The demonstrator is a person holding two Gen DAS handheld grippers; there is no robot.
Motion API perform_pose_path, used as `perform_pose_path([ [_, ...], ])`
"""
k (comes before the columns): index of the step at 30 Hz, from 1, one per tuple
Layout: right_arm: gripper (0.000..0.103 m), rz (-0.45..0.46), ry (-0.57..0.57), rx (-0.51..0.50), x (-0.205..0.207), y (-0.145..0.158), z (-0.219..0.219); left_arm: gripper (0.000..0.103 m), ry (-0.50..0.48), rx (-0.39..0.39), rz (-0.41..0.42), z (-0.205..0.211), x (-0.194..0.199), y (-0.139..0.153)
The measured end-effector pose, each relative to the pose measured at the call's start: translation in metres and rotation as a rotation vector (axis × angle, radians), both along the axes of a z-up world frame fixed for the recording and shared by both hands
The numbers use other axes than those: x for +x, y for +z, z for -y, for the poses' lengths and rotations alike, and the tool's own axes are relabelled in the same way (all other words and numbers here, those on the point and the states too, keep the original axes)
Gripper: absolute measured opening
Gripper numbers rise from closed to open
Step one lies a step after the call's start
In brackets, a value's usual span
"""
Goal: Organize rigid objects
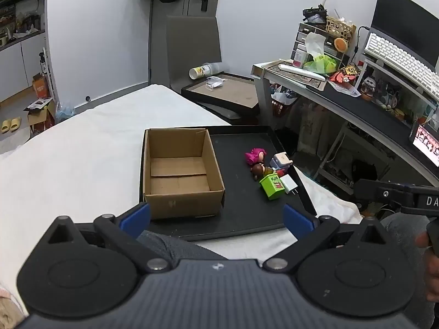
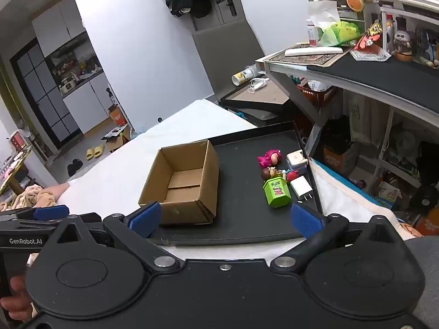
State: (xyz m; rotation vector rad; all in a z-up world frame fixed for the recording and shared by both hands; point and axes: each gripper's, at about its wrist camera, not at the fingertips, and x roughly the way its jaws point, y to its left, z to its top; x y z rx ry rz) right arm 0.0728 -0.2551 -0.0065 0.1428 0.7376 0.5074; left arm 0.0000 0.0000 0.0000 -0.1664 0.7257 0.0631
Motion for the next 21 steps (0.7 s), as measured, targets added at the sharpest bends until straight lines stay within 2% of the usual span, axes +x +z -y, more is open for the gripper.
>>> perform_pose_path([
  [7, 0.103, -0.001, 0.002, 0.02, -0.008, 0.004, 0.002, 0.102, -0.011, 0.007, 0.014, 0.006, -0.007, 0.005],
  [21, 0.103, 0.021, -0.014, -0.014, -0.016, 0.017, -0.001, 0.102, -0.014, 0.0, -0.01, -0.003, -0.011, 0.009],
])
